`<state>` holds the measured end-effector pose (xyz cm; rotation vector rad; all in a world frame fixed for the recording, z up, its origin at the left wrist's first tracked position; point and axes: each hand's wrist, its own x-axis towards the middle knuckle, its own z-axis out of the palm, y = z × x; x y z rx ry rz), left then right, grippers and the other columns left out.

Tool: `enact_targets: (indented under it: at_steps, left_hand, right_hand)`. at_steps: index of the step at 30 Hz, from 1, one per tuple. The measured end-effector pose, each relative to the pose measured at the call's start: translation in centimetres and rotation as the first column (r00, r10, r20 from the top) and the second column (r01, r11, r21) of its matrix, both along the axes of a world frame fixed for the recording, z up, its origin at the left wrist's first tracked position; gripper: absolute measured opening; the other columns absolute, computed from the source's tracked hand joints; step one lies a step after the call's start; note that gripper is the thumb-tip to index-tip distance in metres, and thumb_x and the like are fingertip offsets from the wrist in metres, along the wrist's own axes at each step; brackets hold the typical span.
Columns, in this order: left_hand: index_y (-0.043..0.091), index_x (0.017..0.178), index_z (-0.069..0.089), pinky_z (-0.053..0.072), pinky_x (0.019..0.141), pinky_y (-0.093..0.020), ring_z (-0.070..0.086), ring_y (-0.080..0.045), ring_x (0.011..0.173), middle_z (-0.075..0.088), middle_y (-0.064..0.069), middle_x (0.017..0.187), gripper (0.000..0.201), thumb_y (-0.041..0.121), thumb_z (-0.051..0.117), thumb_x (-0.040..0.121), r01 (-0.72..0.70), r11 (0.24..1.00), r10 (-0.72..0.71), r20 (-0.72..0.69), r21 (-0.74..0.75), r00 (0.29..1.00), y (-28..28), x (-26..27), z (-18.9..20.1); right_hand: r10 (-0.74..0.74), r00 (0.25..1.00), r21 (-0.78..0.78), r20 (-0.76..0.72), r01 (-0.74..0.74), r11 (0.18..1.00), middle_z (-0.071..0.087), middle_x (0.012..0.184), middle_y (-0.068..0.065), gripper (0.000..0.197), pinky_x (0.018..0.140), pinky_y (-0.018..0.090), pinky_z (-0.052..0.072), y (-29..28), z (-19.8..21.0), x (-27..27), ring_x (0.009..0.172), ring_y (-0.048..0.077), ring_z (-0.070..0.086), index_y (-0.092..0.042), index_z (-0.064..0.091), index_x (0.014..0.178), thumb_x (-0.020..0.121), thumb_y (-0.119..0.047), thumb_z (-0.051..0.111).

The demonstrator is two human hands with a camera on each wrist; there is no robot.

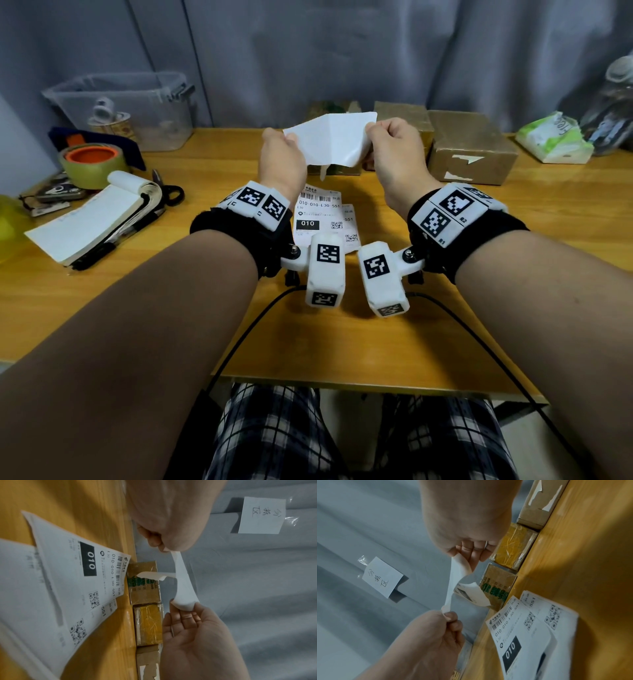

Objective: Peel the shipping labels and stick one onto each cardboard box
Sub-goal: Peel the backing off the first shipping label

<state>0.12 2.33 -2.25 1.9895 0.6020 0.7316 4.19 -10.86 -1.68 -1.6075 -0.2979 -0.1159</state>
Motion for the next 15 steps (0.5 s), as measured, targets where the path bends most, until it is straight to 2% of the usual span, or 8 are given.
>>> enact_targets:
  at_steps: [2, 5, 6, 9, 11, 13, 14, 15]
  left_hand:
    - [-0.001, 0.124, 0.042, 0.035, 0.072, -0.017, 0.053, -0.018, 0.101, 0.055, -0.012, 0.122, 0.032, 0.019, 0.031, 0.102, -0.004, 1.000, 0.004, 0.008, 0.020, 1.000, 0.0, -0.2, -0.1]
    - [-0.001, 0.122, 0.043, 0.033, 0.070, -0.017, 0.047, -0.015, 0.093, 0.055, -0.012, 0.121, 0.032, 0.020, 0.031, 0.102, -0.012, 0.998, 0.012, -0.006, 0.065, 1.000, 0.3, -0.4, -0.5]
    - [-0.002, 0.121, 0.043, 0.032, 0.070, -0.018, 0.046, -0.015, 0.091, 0.055, -0.012, 0.120, 0.032, 0.020, 0.031, 0.102, -0.017, 0.997, 0.018, -0.015, 0.081, 1.000, 0.5, -0.4, -0.7]
    - [-0.003, 0.118, 0.043, 0.034, 0.073, -0.024, 0.048, -0.020, 0.092, 0.055, -0.013, 0.113, 0.031, 0.020, 0.031, 0.101, -0.001, 0.993, 0.005, -0.030, 0.114, 1.000, 1.0, -0.5, -1.2]
    - [0.000, 0.113, 0.046, 0.035, 0.072, -0.026, 0.047, -0.021, 0.089, 0.053, -0.009, 0.102, 0.027, 0.021, 0.032, 0.101, 0.030, 0.992, -0.023, -0.060, 0.121, 0.998, 1.3, -0.5, -1.5]
    - [0.012, 0.091, 0.047, 0.035, 0.063, -0.021, 0.044, -0.017, 0.082, 0.050, -0.001, 0.088, 0.018, 0.024, 0.037, 0.100, 0.072, 0.997, -0.070, -0.042, 0.041, 0.997, 1.5, -0.4, -2.0]
    - [0.016, 0.082, 0.044, 0.036, 0.056, -0.018, 0.045, -0.016, 0.076, 0.049, 0.003, 0.081, 0.020, 0.028, 0.043, 0.098, 0.094, 0.995, -0.094, 0.006, -0.039, 0.996, 1.4, -0.4, -2.1]
    - [0.019, 0.080, 0.041, 0.037, 0.052, -0.014, 0.047, -0.013, 0.070, 0.049, 0.005, 0.077, 0.022, 0.032, 0.049, 0.095, 0.130, 0.983, -0.122, 0.067, -0.126, 0.990, 1.2, -0.7, -2.0]
  right_hand:
    - [-0.011, 1.000, 0.006, -0.004, 0.011, 1.000, 0.055, 0.079, 0.000, 0.023, 0.065, 0.026, 0.045, -0.1, 0.1, 0.0, 0.075, 0.013, 0.051, -0.020, 0.050, 0.071, 0.094, -0.015, 0.048]
    - [-0.038, 0.999, 0.010, -0.007, 0.038, 0.999, 0.058, 0.082, 0.005, 0.022, 0.071, 0.035, 0.052, -0.2, 0.3, 0.1, 0.082, 0.021, 0.059, -0.018, 0.050, 0.069, 0.091, -0.014, 0.048]
    - [-0.044, 0.999, 0.010, -0.001, 0.044, 0.999, 0.058, 0.082, 0.005, 0.022, 0.072, 0.035, 0.052, -0.2, 0.4, 0.2, 0.082, 0.019, 0.059, -0.018, 0.049, 0.069, 0.091, -0.014, 0.048]
    - [-0.055, 0.998, -0.008, 0.026, 0.055, 0.998, 0.053, 0.078, -0.002, 0.017, 0.065, 0.020, 0.046, -0.5, 0.7, 0.2, 0.074, 0.006, 0.051, -0.013, 0.051, 0.077, 0.093, -0.014, 0.047]
    - [-0.053, 0.998, 0.008, 0.030, 0.053, 0.999, 0.050, 0.076, -0.003, 0.012, 0.062, 0.019, 0.042, -0.6, 0.8, 0.3, 0.070, 0.004, 0.047, -0.010, 0.052, 0.083, 0.093, -0.013, 0.046]
    - [-0.051, 0.999, 0.022, -0.004, 0.051, 0.998, 0.049, 0.075, -0.003, 0.010, 0.062, 0.020, 0.040, -0.8, 0.8, 0.4, 0.069, 0.005, 0.045, -0.010, 0.052, 0.085, 0.093, -0.012, 0.045]
    - [-0.043, 0.999, 0.034, -0.034, 0.044, 0.998, 0.049, 0.075, -0.003, 0.011, 0.061, 0.019, 0.040, -0.8, 0.8, 0.5, 0.069, 0.006, 0.045, -0.011, 0.052, 0.084, 0.092, -0.011, 0.045]
    - [-0.032, 0.998, 0.053, -0.062, 0.035, 0.998, 0.050, 0.075, -0.002, 0.013, 0.060, 0.020, 0.040, -0.9, 0.8, 0.6, 0.069, 0.008, 0.046, -0.013, 0.052, 0.082, 0.092, -0.010, 0.044]
